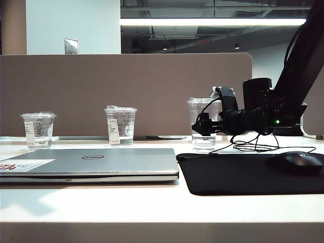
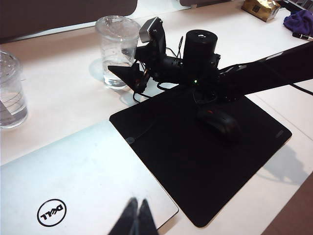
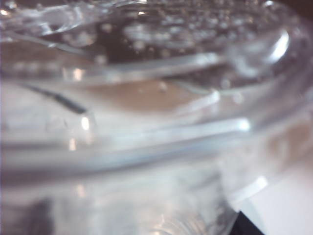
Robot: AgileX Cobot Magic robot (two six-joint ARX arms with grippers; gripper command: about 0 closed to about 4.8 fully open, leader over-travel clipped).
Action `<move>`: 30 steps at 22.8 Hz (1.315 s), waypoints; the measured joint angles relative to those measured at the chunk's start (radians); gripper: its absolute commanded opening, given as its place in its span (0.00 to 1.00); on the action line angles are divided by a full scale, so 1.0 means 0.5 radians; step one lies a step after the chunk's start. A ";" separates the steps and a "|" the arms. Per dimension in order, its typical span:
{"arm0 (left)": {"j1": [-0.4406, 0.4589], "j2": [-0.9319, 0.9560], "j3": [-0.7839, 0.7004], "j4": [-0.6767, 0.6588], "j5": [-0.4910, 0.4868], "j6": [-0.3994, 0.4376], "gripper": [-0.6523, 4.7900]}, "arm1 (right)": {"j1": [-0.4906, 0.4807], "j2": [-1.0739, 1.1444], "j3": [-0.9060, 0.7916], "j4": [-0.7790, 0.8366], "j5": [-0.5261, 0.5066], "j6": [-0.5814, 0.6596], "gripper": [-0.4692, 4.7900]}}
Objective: Pick up the coffee cup on the right and place it on the right side of the laptop.
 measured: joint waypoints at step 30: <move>0.000 0.000 0.000 -0.004 -0.001 0.008 0.11 | -0.002 -0.099 -0.002 -0.175 0.021 0.000 0.53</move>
